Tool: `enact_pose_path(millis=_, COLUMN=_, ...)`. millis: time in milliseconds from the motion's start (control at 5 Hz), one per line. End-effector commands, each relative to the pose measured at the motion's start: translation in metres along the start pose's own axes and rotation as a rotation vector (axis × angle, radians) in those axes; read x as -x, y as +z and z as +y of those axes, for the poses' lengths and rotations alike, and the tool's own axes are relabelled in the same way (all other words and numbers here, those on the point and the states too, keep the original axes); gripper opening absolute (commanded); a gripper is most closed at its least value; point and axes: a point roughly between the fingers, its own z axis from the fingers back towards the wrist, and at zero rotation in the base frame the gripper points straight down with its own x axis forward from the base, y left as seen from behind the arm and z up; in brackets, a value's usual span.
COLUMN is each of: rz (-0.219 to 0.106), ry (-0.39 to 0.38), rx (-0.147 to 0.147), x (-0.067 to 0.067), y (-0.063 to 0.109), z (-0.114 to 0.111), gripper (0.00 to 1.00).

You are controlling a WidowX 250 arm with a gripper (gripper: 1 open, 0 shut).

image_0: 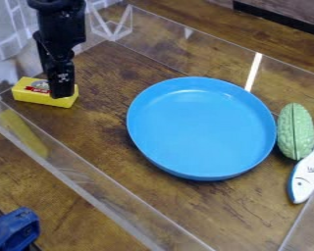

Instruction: Put the yellow brick in the blue tray

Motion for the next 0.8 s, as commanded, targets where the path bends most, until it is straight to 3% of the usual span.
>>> enact_pose_path(millis=0, rz=-0.018, ry=0.017, rx=-0.023, x=0.004, y=-0.001, z=0.009, gripper=1.0)
enact_pose_path(millis=600, rz=-0.008, ry=0.026, rx=-0.032, x=0.008, y=-0.027, z=0.019, gripper=1.0)
